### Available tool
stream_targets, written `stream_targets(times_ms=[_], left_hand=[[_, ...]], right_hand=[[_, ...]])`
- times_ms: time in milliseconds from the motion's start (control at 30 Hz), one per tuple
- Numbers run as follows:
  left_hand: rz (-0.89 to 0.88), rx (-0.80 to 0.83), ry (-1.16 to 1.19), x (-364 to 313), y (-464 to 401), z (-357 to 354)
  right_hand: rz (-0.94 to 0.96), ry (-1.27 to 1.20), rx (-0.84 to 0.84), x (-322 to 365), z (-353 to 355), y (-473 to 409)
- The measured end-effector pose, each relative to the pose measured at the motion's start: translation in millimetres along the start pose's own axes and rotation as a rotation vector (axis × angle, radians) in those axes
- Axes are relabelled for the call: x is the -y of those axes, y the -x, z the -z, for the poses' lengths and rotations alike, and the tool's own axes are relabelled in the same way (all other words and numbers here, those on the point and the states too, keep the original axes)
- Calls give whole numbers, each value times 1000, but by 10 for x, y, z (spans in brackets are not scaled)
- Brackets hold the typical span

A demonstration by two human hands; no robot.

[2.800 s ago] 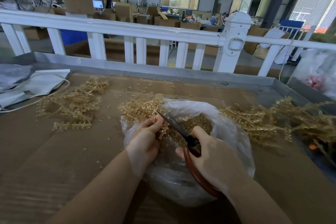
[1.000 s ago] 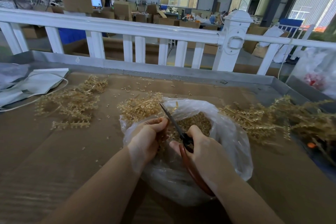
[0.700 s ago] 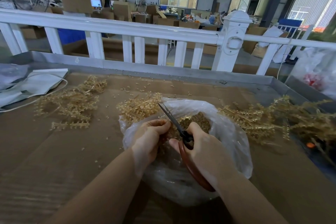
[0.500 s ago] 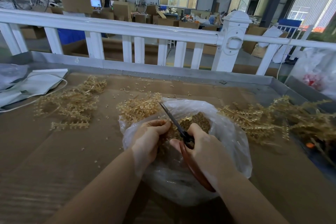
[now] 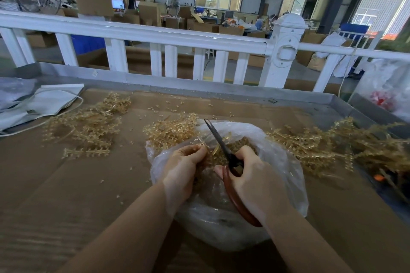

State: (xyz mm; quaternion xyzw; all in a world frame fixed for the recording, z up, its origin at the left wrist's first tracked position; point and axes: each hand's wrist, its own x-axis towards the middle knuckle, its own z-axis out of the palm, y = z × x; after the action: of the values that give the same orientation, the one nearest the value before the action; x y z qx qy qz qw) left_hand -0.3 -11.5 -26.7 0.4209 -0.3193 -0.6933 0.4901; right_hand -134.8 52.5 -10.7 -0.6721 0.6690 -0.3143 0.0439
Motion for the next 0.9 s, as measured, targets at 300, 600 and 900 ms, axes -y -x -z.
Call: stream_targets(times_ms=[300, 600, 900], left_hand=[[9, 6, -5, 13, -8, 17], [-98, -38, -139, 94, -28, 19], [-147, -35, -141, 133, -38, 49]], right_hand=[[-32, 38, 10, -36, -32, -14], [-40, 86, -23, -44, -43, -40], [-43, 87, -47, -51, -49, -37]])
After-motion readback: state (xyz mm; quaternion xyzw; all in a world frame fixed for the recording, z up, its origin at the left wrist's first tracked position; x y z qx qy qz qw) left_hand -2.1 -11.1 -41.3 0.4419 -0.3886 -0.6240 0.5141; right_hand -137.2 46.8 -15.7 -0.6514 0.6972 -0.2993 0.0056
